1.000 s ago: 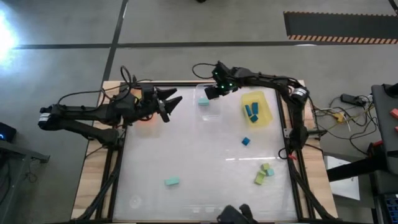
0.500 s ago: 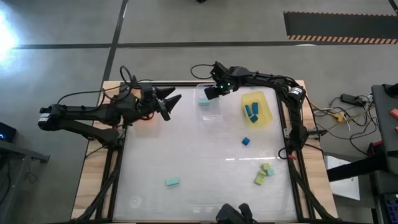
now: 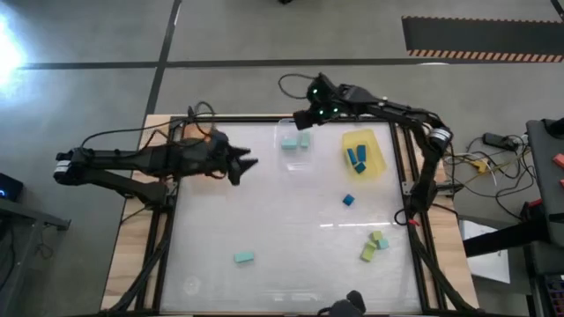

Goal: Sort & place blocks by color
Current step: Put the light blue block into the transparent bin

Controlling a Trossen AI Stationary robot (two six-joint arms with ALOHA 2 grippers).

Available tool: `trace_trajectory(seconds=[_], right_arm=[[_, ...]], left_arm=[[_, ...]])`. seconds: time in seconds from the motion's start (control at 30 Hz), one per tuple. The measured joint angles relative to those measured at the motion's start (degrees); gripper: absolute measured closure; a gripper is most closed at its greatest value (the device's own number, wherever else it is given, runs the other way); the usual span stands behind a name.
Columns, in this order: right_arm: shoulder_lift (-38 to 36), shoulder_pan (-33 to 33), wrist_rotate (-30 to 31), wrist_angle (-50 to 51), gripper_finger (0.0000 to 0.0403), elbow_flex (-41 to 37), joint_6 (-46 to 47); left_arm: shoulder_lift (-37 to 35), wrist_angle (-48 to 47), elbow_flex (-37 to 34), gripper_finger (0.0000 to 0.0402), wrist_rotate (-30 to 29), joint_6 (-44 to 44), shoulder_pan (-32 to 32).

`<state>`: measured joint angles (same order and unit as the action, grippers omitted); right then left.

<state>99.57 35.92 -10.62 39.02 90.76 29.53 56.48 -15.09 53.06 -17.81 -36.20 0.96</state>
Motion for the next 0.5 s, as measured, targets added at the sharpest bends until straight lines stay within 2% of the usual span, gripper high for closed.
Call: trace_trajectory(seconds=[0.13,0.27,0.37,0.5], right_arm=[[-6.3,0.3,-1.4,-4.1,0.0260,0.0,-3.5],[-13.0,-0.9,-4.5,-6.5,0.0279,0.0,-5.4],[-17.5,-3.8,-4.9,-5.9,0.0296,0.0,-3.6],[-22.4,-9.3,-4.8,-4.2,0.0316,0.0,-2.3]], left_arm=[[1.8,-6.3,0.0,0.0152,9.0,-2.4,-0.3],[4.6,-7.0,0.0,0.0153,16.7,-2.5,-1.8],[7.0,-7.0,0.0,0.0153,20.2,-2.4,-3.7],[10.7,-9.2,0.0,0.0153,22.0,-1.8,-7.7]])
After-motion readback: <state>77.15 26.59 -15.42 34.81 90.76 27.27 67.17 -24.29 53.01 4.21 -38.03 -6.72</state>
